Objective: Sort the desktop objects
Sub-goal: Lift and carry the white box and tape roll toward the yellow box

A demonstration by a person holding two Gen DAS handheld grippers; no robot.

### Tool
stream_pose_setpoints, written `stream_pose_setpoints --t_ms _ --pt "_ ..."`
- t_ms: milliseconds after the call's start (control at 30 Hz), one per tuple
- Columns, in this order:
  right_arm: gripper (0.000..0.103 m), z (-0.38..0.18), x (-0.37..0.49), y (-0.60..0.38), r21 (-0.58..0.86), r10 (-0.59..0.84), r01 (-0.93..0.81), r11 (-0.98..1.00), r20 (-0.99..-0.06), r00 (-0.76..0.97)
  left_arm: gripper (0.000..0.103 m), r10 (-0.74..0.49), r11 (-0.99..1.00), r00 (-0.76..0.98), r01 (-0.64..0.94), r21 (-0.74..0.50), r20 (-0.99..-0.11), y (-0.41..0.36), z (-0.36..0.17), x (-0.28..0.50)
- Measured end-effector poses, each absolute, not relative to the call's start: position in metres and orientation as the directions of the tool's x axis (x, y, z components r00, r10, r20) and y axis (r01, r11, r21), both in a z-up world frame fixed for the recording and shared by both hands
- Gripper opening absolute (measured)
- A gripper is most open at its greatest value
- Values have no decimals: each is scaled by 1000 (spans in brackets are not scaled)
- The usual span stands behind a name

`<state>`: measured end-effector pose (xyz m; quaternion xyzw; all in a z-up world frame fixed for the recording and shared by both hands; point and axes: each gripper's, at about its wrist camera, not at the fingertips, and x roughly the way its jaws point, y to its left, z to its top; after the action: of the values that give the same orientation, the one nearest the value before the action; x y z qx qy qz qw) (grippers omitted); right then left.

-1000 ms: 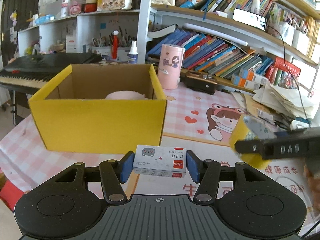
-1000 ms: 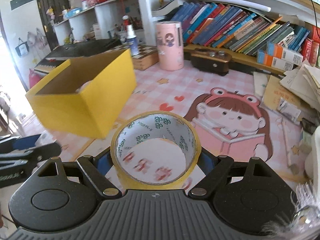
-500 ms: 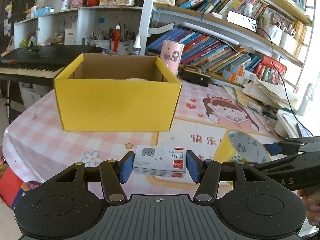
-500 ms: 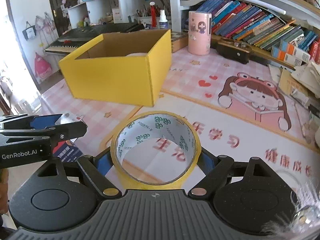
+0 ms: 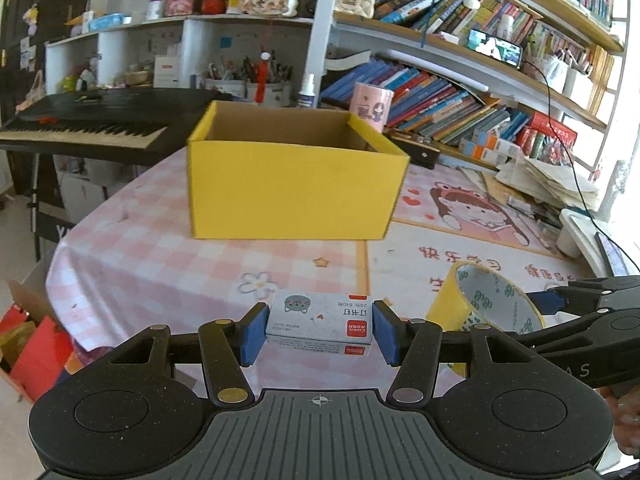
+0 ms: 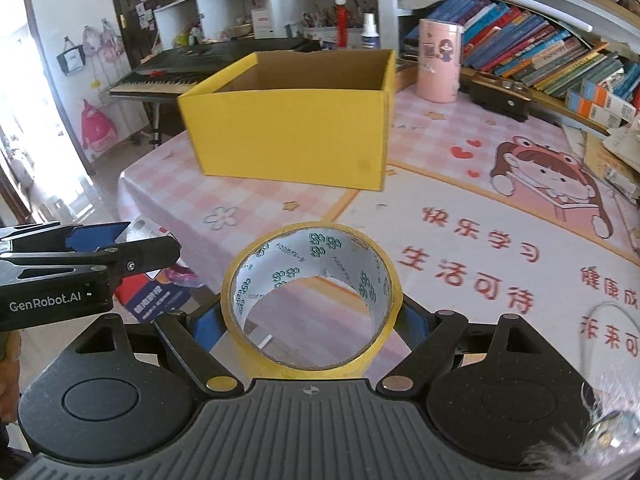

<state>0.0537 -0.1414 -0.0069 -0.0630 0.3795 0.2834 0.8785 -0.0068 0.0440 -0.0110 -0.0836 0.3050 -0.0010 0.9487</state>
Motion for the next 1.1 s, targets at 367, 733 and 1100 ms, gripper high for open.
stream_pose_setpoints --t_ms 367,733,1100 --pt "84 -2 44 -111 87 474 -593 800 -698 537 55 -11 981 830 -98 -165 -558 71 -7 -23" --pt "84 5 55 -102 80 481 -604 793 -690 541 55 -5 983 838 -95 -155 -546 76 -1 -11" --pt "84 29 104 -104 61 528 -629 775 -609 592 55 39 987 875 -111 -120 -483 74 19 29"
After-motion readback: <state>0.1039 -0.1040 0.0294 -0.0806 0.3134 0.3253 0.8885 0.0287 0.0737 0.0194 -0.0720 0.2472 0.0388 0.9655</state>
